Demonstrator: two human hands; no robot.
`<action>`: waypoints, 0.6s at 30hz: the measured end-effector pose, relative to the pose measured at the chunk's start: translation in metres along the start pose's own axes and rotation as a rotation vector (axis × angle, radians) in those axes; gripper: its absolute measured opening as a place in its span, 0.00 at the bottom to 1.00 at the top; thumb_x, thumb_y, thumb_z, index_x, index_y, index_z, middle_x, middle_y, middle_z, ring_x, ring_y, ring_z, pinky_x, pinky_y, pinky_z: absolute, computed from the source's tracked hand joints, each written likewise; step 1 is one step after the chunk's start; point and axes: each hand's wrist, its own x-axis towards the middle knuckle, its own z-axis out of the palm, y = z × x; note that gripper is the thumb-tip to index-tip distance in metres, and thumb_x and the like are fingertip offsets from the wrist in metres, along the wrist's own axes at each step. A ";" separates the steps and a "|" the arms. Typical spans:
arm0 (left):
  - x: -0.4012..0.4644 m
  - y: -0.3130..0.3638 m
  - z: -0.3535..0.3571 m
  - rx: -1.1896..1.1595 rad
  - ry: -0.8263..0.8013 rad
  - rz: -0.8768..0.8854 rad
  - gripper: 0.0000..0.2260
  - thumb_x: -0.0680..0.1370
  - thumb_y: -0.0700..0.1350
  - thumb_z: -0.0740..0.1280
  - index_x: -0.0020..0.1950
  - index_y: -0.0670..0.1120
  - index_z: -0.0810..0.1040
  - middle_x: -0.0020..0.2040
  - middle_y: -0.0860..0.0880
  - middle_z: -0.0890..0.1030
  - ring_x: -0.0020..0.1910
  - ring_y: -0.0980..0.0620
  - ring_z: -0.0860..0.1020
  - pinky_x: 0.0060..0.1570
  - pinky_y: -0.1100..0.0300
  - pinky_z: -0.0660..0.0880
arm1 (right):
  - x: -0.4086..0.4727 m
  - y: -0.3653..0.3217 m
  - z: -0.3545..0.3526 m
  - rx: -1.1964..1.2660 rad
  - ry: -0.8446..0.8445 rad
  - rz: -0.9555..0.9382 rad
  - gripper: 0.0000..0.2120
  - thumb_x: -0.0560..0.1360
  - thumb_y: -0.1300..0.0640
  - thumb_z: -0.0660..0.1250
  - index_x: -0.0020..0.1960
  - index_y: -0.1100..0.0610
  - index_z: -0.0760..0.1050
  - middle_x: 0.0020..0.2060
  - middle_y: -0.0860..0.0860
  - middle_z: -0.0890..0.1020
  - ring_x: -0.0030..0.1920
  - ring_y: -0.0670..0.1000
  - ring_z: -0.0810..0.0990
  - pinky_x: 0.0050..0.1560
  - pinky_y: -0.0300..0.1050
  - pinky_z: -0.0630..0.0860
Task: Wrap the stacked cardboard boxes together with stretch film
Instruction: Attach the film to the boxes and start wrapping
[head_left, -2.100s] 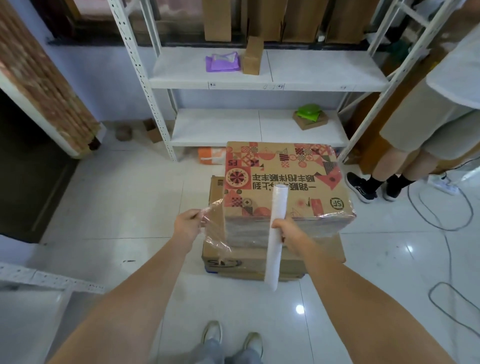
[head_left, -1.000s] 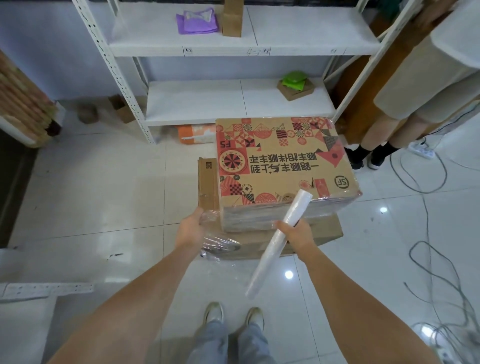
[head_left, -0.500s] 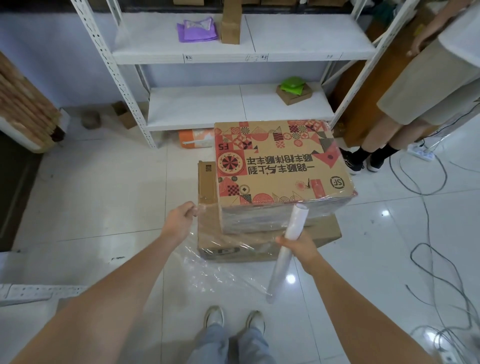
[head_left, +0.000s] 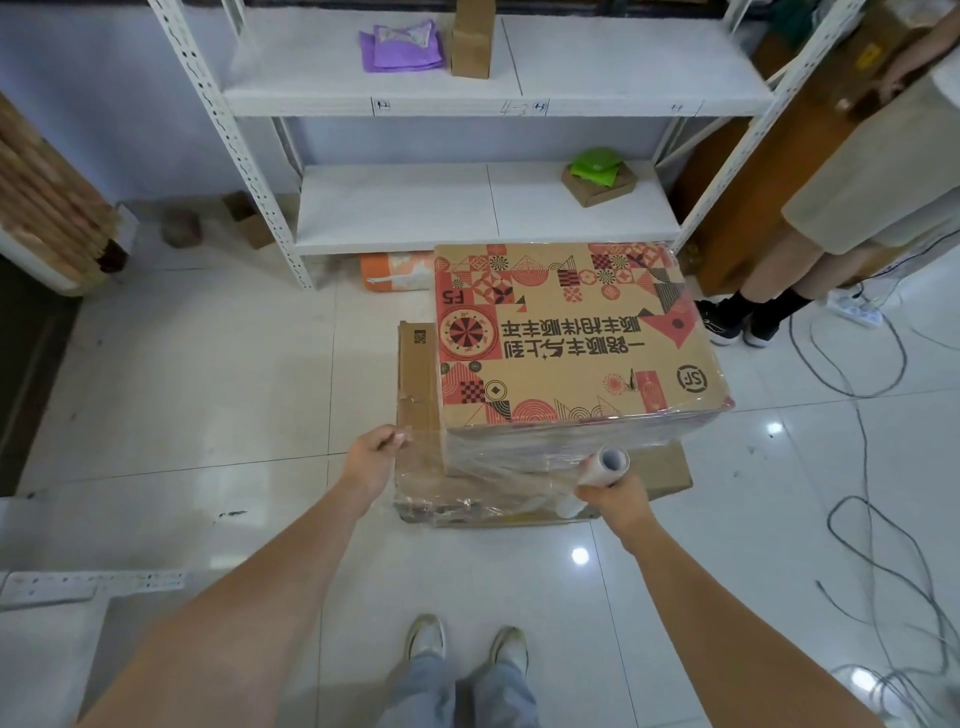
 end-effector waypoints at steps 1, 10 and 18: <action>0.003 0.000 0.000 -0.020 0.019 -0.008 0.09 0.80 0.36 0.61 0.44 0.43 0.79 0.49 0.44 0.80 0.49 0.50 0.75 0.60 0.53 0.70 | 0.002 0.001 0.004 0.000 0.007 -0.002 0.16 0.69 0.71 0.70 0.53 0.59 0.72 0.38 0.50 0.76 0.45 0.54 0.75 0.47 0.49 0.73; 0.036 0.010 -0.024 0.534 0.095 0.121 0.10 0.79 0.45 0.64 0.43 0.52 0.83 0.48 0.51 0.70 0.53 0.51 0.66 0.58 0.55 0.65 | 0.008 0.017 0.022 -0.038 -0.026 0.059 0.18 0.69 0.68 0.73 0.55 0.59 0.73 0.44 0.54 0.77 0.48 0.54 0.76 0.51 0.51 0.75; 0.022 0.001 -0.039 0.424 0.034 0.162 0.13 0.80 0.39 0.61 0.39 0.48 0.79 0.47 0.47 0.75 0.48 0.49 0.75 0.50 0.55 0.72 | 0.001 0.020 0.021 -0.108 -0.144 0.096 0.18 0.69 0.66 0.73 0.58 0.63 0.74 0.44 0.55 0.79 0.45 0.53 0.77 0.45 0.45 0.73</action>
